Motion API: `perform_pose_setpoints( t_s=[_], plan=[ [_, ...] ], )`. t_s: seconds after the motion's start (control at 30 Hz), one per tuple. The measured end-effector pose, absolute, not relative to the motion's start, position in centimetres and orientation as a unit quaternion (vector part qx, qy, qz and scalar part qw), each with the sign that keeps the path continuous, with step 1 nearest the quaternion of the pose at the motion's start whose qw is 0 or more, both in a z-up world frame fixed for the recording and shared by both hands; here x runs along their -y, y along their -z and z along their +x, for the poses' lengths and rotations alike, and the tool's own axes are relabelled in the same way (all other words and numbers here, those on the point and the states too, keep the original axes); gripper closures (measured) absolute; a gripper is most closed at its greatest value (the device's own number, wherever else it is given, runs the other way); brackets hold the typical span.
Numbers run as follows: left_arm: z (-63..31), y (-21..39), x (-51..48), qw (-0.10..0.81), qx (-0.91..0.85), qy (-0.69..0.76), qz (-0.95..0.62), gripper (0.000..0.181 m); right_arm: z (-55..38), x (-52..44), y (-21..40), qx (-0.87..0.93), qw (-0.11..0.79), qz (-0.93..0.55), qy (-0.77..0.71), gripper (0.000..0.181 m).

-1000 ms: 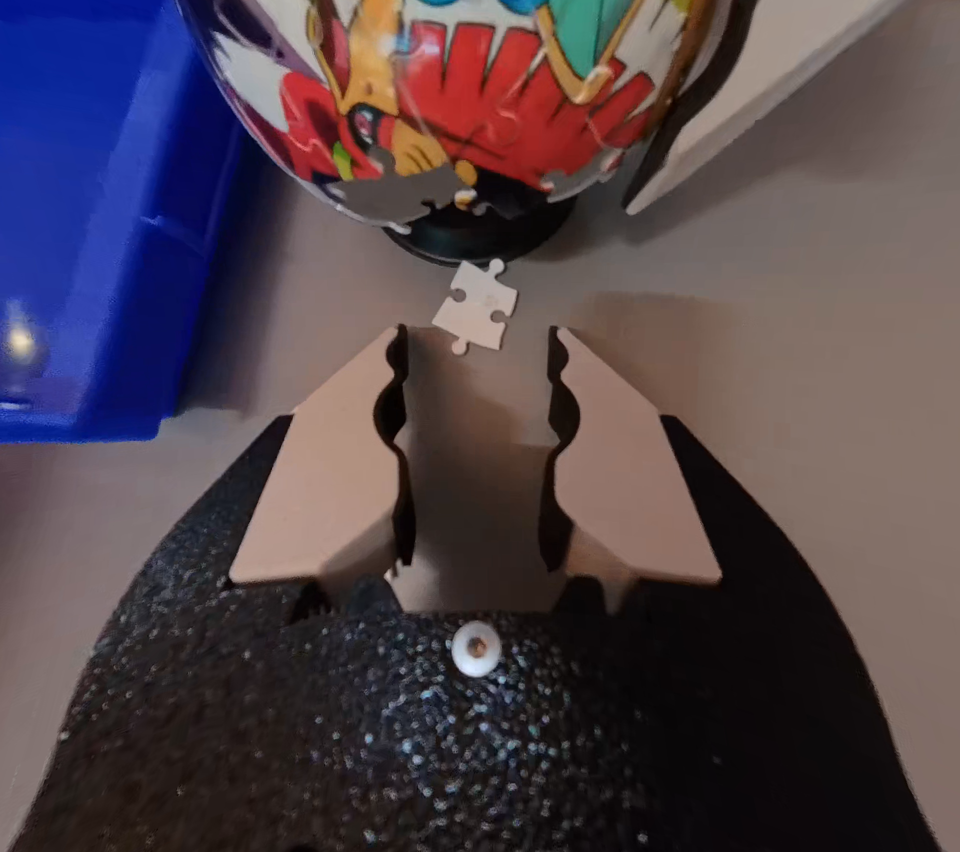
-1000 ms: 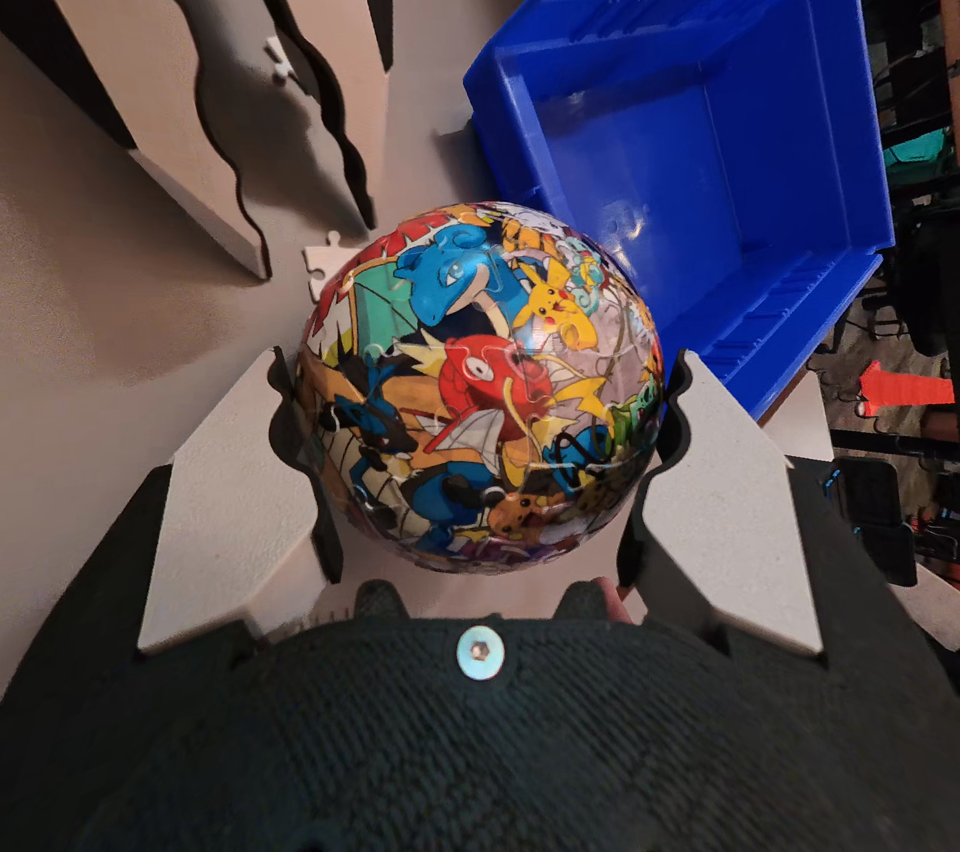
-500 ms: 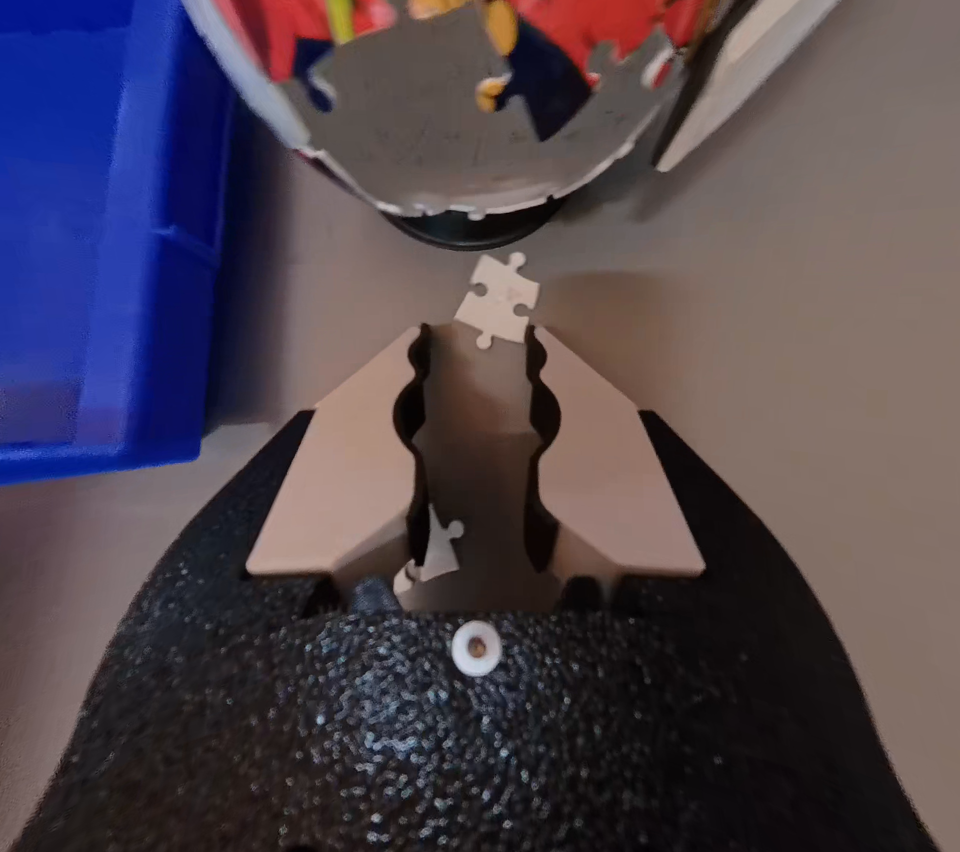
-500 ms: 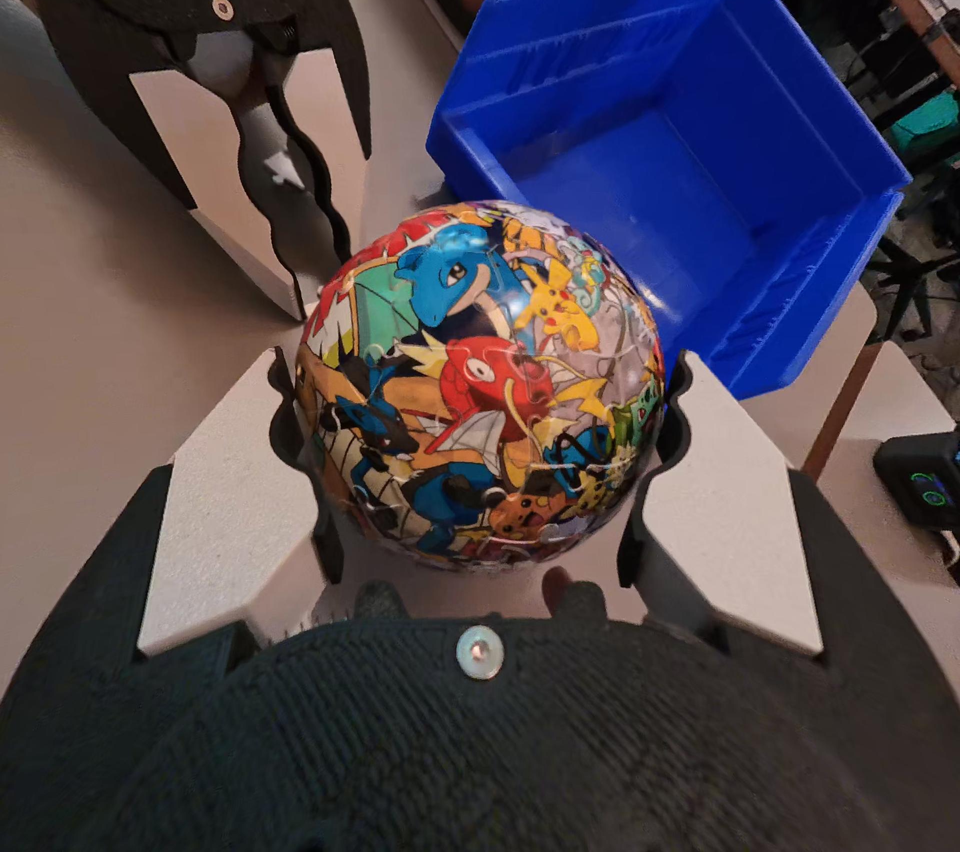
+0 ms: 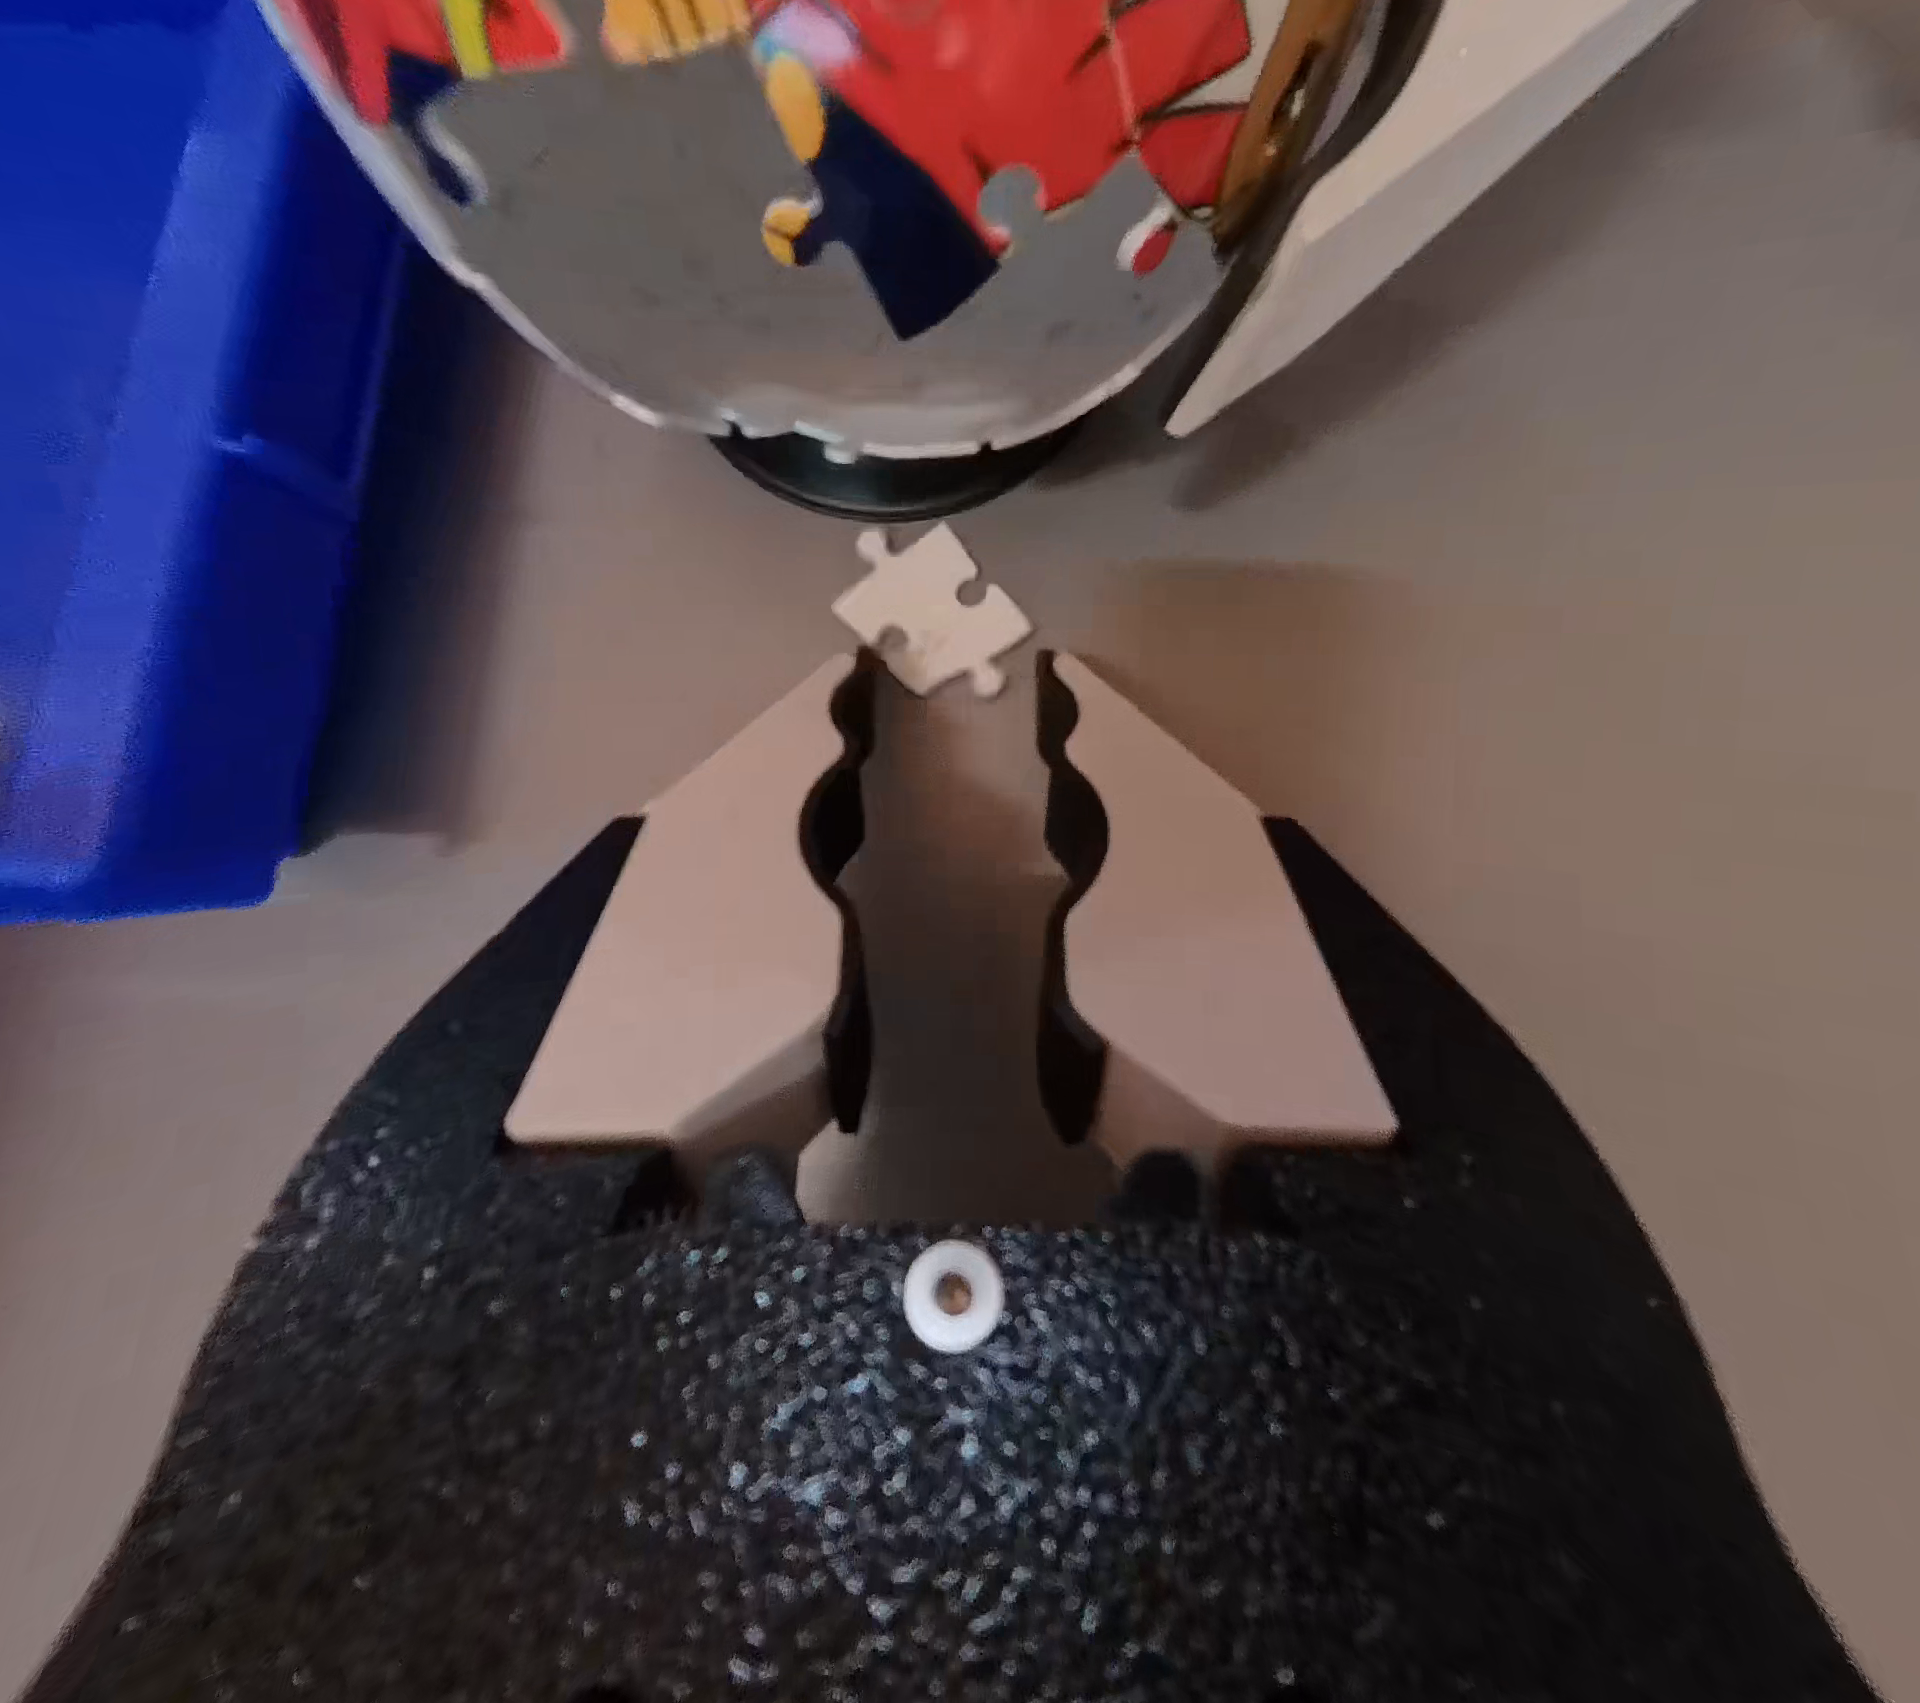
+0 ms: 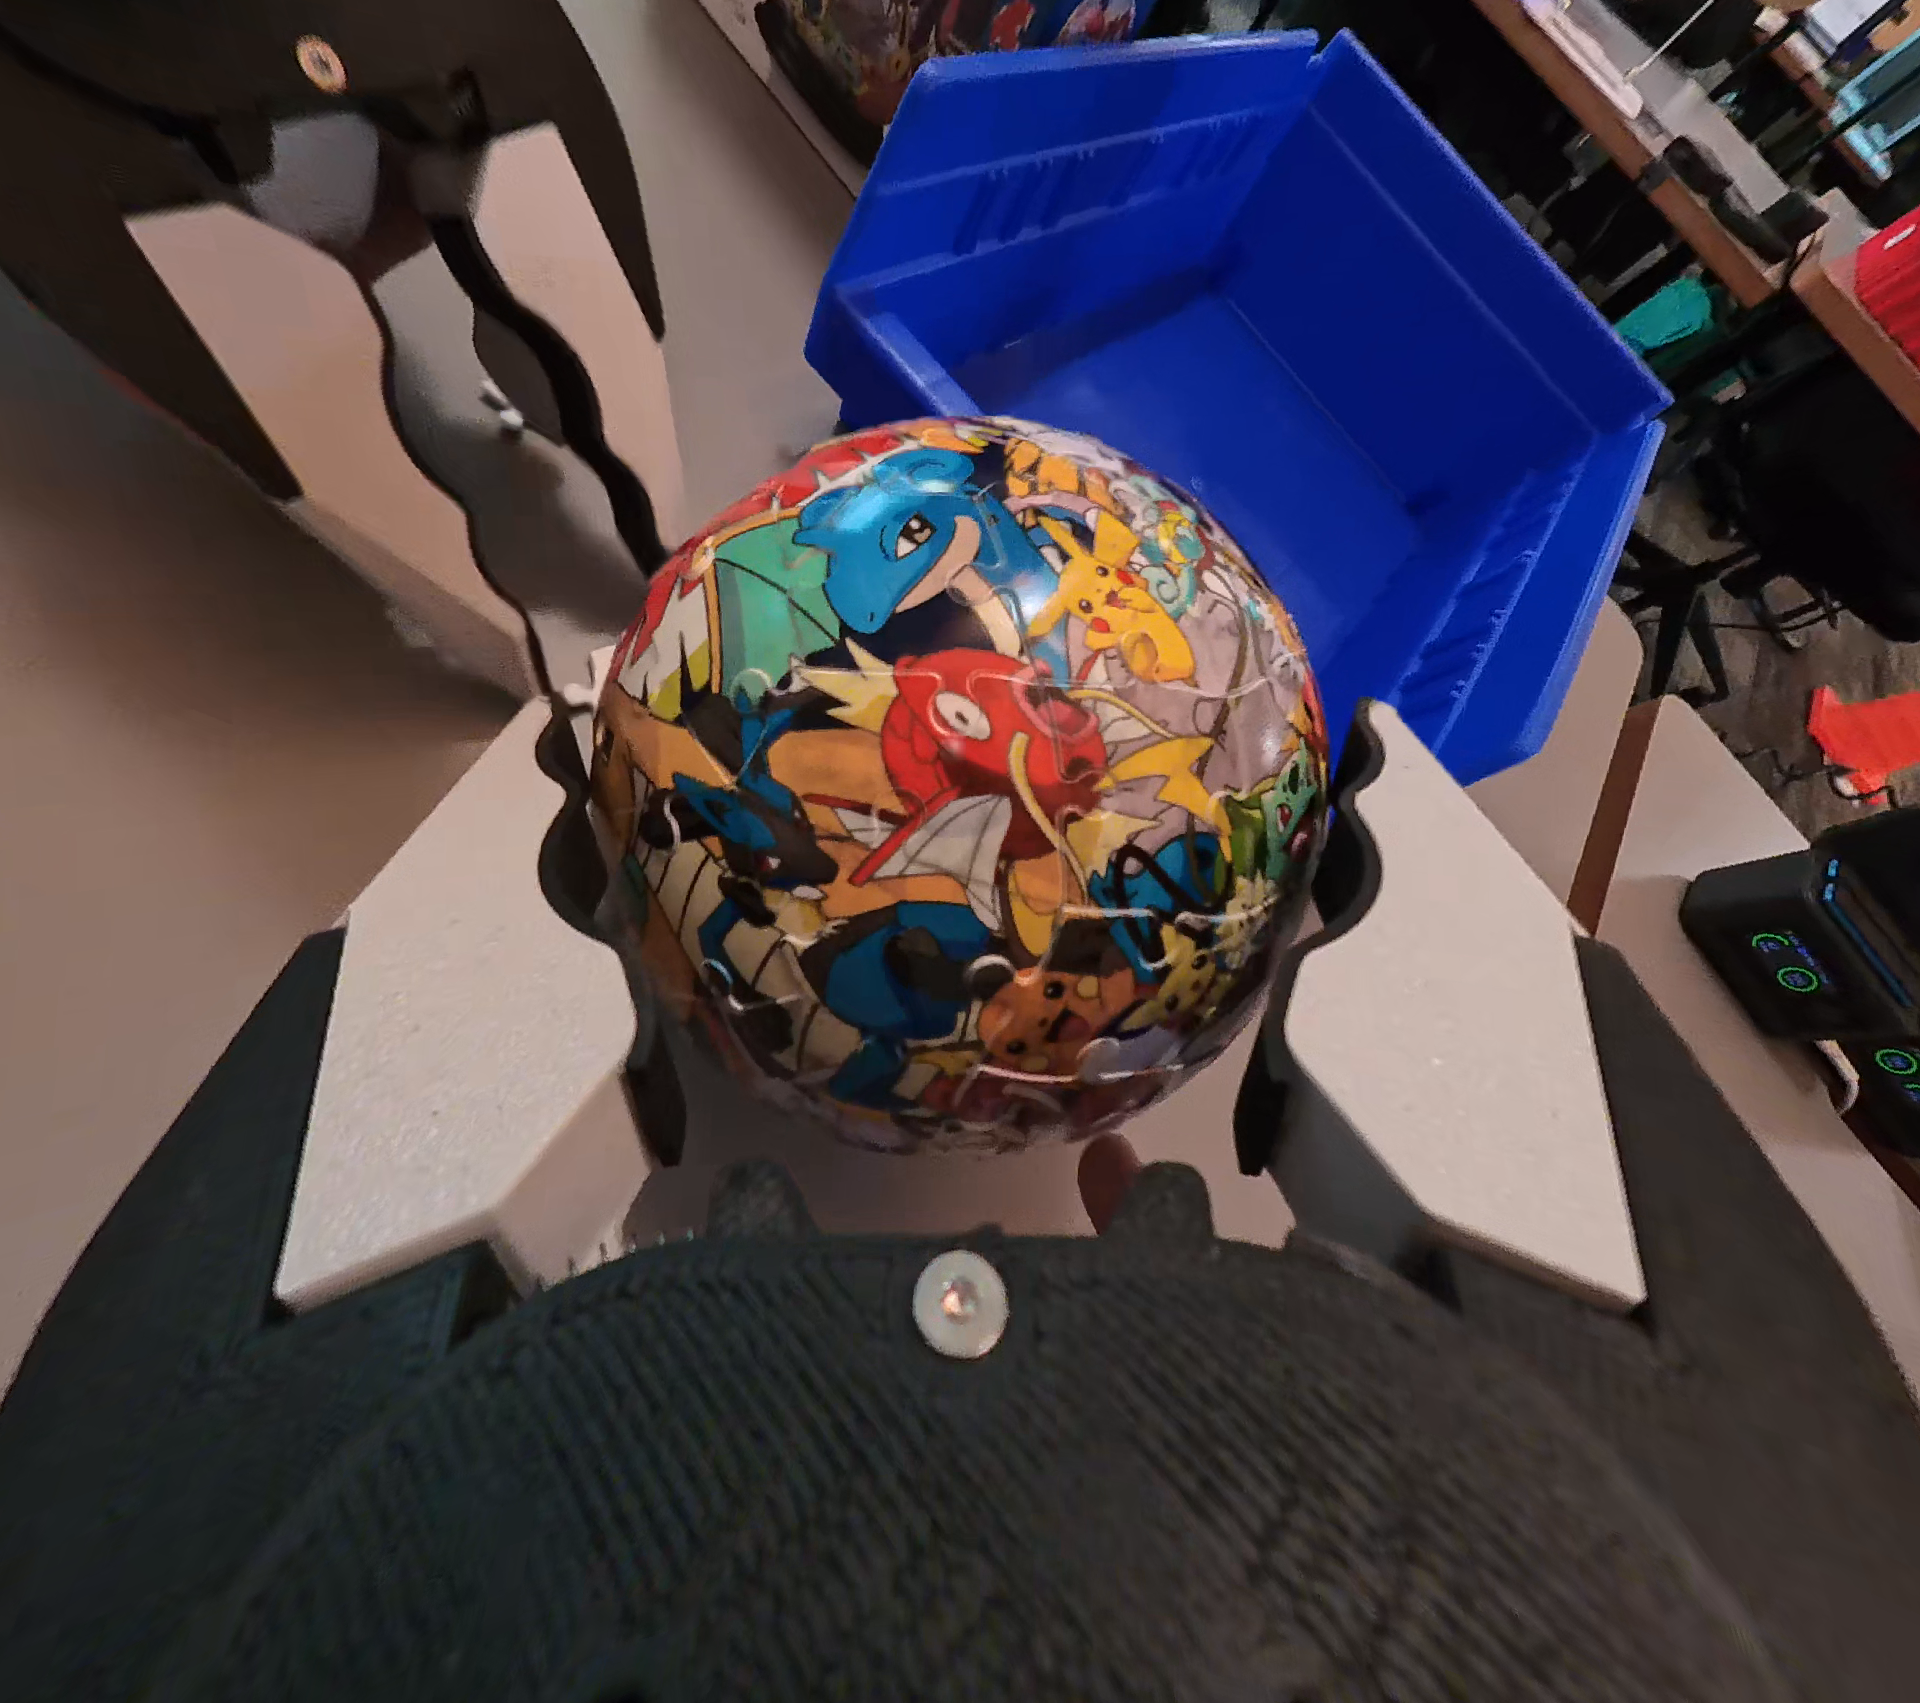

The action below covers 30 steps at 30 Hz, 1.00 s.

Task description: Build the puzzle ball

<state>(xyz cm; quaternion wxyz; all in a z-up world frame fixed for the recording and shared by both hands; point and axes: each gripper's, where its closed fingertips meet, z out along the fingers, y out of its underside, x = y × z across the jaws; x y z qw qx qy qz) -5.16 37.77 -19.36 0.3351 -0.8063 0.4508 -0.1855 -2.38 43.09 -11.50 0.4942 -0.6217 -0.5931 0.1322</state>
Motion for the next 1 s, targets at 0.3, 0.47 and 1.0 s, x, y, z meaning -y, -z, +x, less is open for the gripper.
perform_pose_setpoints(
  t_s=[0.3, 0.47, 1.0],
  plan=[
    [-5.2, 19.4, -38.3, 0.348, -0.438, 0.202, -0.804, 0.166, -2.6, -42.9, 10.9, 0.573, 0.548, -0.588, -0.159, 0.043],
    [-5.3, 19.3, -38.4, 0.357, -0.429, 0.191, -0.807, 0.168, -2.5, -42.8, 10.9, 0.574, 0.556, -0.581, -0.156, 0.043],
    [-6.0, 18.3, -37.6, 0.363, -0.420, 0.173, -0.813, 0.174, -2.4, -42.8, 10.8, 0.569, 0.576, -0.570, -0.140, 0.045]
  ],
)
